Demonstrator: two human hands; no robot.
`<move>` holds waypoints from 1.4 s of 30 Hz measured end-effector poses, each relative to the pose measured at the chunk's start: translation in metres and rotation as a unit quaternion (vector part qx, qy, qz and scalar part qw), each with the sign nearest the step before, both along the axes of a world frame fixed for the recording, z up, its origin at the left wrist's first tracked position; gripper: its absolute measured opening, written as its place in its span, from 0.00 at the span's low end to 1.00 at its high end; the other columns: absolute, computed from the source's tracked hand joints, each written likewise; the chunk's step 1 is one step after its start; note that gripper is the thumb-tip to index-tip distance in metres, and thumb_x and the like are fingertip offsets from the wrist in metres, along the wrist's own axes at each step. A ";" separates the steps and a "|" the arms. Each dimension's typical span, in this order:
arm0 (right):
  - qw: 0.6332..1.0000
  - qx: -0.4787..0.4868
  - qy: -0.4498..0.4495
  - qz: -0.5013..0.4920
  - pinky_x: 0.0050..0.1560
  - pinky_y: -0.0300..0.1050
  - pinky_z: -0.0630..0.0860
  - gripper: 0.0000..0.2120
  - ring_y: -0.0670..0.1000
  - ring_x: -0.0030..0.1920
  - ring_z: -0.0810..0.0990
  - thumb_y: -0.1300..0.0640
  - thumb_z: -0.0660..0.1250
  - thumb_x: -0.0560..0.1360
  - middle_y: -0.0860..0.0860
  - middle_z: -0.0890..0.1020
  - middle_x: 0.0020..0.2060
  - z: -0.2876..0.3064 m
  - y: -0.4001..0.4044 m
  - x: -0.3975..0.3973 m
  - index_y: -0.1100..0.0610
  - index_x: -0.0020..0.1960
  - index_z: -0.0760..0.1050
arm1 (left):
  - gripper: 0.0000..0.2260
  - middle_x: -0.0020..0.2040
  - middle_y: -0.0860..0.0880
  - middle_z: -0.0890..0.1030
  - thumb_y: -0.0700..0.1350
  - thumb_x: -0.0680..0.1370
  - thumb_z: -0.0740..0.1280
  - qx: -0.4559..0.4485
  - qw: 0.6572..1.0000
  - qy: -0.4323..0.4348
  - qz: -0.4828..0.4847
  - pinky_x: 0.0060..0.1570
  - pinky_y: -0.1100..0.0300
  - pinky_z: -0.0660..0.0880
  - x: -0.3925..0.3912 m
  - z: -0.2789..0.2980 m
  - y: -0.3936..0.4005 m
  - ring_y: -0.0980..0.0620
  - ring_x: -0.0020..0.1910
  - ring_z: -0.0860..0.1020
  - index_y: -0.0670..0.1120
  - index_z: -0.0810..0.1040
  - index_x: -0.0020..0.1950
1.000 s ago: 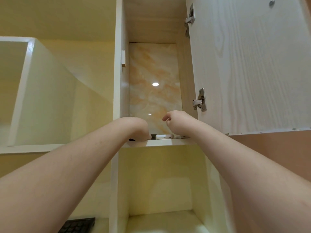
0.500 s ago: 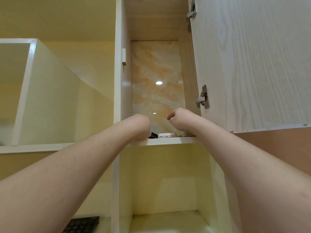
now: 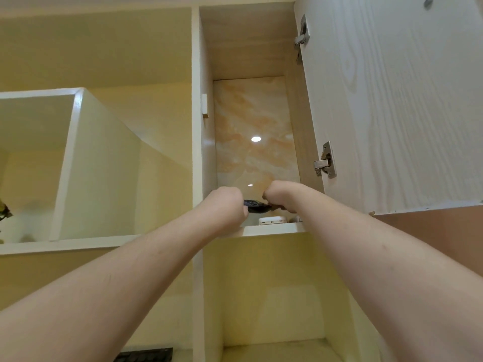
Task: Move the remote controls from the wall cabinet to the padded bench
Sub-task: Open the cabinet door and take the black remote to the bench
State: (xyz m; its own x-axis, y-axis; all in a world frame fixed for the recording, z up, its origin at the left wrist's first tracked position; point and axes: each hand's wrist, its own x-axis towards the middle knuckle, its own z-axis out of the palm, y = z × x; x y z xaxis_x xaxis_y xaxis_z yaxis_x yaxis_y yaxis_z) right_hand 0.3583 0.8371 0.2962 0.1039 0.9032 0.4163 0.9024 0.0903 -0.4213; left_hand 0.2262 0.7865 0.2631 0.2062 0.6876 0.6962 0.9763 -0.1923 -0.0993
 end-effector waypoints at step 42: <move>0.801 0.100 0.533 0.254 0.45 0.46 0.80 0.06 0.54 0.43 0.80 0.72 0.58 0.78 0.62 0.78 0.45 -0.028 -0.133 0.009 0.70 0.49 0.74 | 0.18 0.52 0.56 0.79 0.56 0.74 0.68 0.048 0.944 -0.161 -0.284 0.44 0.67 0.71 -0.092 -0.032 -0.074 0.59 0.48 0.77 0.53 0.76 0.62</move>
